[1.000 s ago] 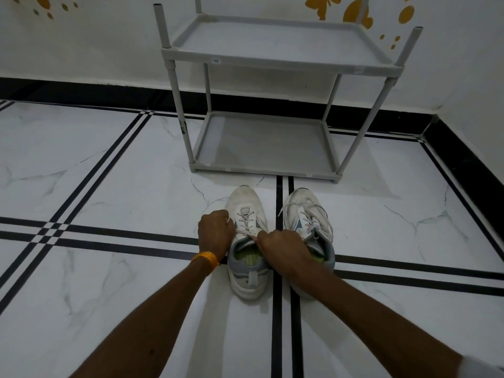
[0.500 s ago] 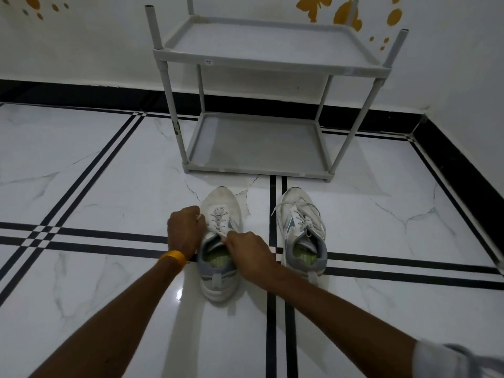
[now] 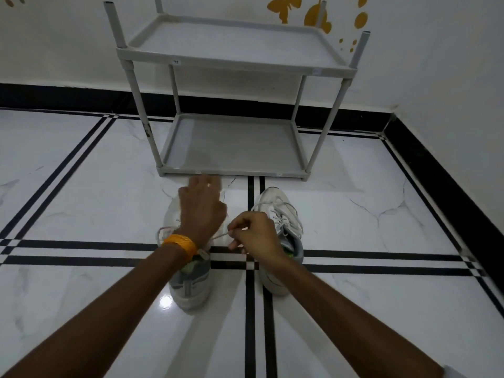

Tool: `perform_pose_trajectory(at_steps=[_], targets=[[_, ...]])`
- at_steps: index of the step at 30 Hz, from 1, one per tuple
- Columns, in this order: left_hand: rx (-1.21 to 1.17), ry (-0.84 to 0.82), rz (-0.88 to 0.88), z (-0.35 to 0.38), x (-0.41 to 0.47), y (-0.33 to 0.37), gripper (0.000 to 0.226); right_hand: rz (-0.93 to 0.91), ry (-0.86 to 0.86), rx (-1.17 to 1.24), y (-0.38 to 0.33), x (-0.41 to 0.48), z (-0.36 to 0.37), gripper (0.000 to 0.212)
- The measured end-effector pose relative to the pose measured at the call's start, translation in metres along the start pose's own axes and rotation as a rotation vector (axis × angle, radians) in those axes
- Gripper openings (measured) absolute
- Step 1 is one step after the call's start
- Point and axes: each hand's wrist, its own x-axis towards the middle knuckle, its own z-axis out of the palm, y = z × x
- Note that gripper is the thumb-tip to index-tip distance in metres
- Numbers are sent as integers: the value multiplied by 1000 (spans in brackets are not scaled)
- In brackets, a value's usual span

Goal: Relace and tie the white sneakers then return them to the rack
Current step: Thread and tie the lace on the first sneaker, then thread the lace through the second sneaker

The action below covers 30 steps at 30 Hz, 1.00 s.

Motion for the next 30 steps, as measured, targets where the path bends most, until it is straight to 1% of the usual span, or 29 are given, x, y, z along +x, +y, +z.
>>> perform_pose_trajectory(at_steps=[1,2,4,6,7,8,9,10,11,12,14,17,18,21,23,26,28,30], targets=[[-135,-30,44,4,0,17,27,8,40,-21,5,0,-5,6],[-297,-90,63,8,-1,31,21,-7,90,-114,11,1,-10,5],[-579,-239,29,19,-5,53,10,-40,251,-403,21,5,-29,6],[-708,-339,-12,30,-11,68,11,-29,403,-640,23,4,-56,5],[-733,-386,-10,36,-14,75,14,10,418,-709,25,4,-72,6],[-736,-430,-2,41,-18,80,17,71,382,-756,29,5,-85,14],[-713,-464,0,46,-21,86,18,135,315,-748,34,6,-97,22],[-676,-473,-1,51,-23,90,18,181,240,-676,40,7,-103,27],[-634,-464,-8,55,-25,93,17,193,171,-595,45,8,-105,27],[-600,-442,-11,58,-26,95,14,160,129,-554,50,10,-104,25],[-571,-421,-24,61,-26,96,4,79,124,-537,56,11,-99,19],[-612,-468,-73,57,-26,90,10,27,132,-408,59,12,-94,19],[-699,-487,-143,52,-27,86,12,20,116,-346,60,12,-91,20],[-1151,-547,-519,31,-30,78,12,37,79,-211,60,10,-79,23],[-1300,-549,-698,25,-29,71,16,54,94,-168,57,11,-72,26],[-1538,-487,-804,19,-22,59,19,78,154,-119,56,15,-69,22],[-1727,-392,-850,9,-12,51,21,74,163,-126,55,17,-70,15],[-1821,-287,-864,-2,1,40,27,70,176,-184,54,21,-74,11]])
